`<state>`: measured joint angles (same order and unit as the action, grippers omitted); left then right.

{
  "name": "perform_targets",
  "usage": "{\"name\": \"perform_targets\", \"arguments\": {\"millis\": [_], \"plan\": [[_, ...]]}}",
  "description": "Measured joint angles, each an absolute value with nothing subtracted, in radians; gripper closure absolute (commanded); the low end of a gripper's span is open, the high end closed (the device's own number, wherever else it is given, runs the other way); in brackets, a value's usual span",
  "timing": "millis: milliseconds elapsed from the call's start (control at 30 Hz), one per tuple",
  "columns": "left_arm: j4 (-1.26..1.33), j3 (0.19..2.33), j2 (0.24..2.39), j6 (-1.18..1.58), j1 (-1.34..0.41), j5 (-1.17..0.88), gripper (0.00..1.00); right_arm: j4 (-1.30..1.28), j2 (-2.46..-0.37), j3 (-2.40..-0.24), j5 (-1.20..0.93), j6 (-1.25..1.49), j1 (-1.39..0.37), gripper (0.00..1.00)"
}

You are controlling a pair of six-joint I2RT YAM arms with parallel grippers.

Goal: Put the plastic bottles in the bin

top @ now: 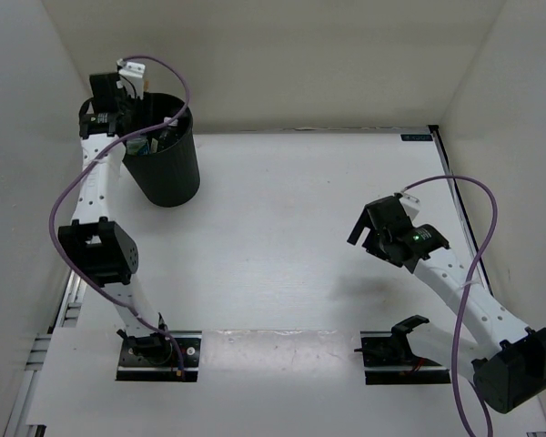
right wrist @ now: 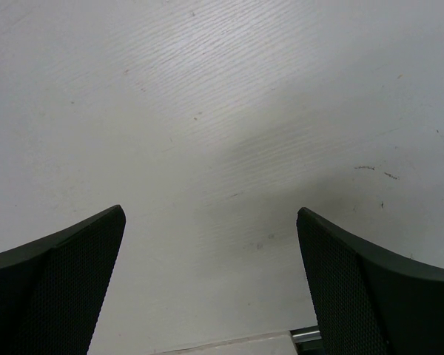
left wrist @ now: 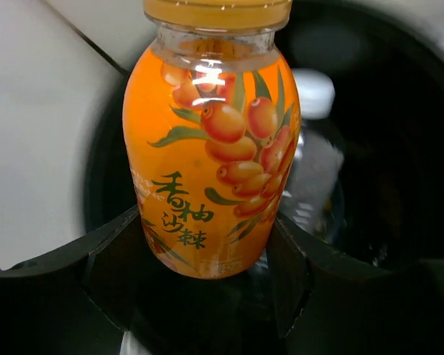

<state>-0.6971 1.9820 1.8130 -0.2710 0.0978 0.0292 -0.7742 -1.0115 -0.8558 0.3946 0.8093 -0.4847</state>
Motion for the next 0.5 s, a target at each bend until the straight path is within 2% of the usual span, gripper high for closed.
{"name": "perform_targets", "arguments": {"millis": [67,133,167,200,267,300,333,500], "plan": [[-0.734,1.965,1.840,-0.270,0.096,0.011,0.80,-0.773,-1.013,-0.857,0.394,0.808,-0.485,0.00],[-0.764,1.958,1.848,-0.267,0.096,-0.004,0.73,-0.773,-1.016,-0.857,0.393,0.809,-0.485,0.00],[-0.773,1.958,1.848,-0.264,0.097,-0.012,0.63,-0.773,-1.016,-0.857,0.392,0.809,-0.485,0.00],[-0.779,1.959,1.847,-0.261,0.101,-0.020,0.38,-0.773,-1.017,-0.857,0.390,0.809,-0.485,0.00],[-0.789,1.963,1.847,-0.257,0.111,-0.033,0.18,-0.773,-1.017,-0.857,0.388,0.809,-0.485,0.00],[-0.796,1.964,1.847,-0.257,0.117,-0.041,0.03,-0.773,-1.016,-0.857,0.387,0.809,-0.485,0.00],[-0.809,1.967,1.847,-0.253,0.121,-0.049,0.00,-0.773,-1.016,-0.857,0.386,0.809,-0.485,0.00],[-0.838,2.000,1.847,-0.239,0.139,-0.084,0.00,-0.773,-1.013,-0.857,0.382,0.805,-0.485,0.00]]}}
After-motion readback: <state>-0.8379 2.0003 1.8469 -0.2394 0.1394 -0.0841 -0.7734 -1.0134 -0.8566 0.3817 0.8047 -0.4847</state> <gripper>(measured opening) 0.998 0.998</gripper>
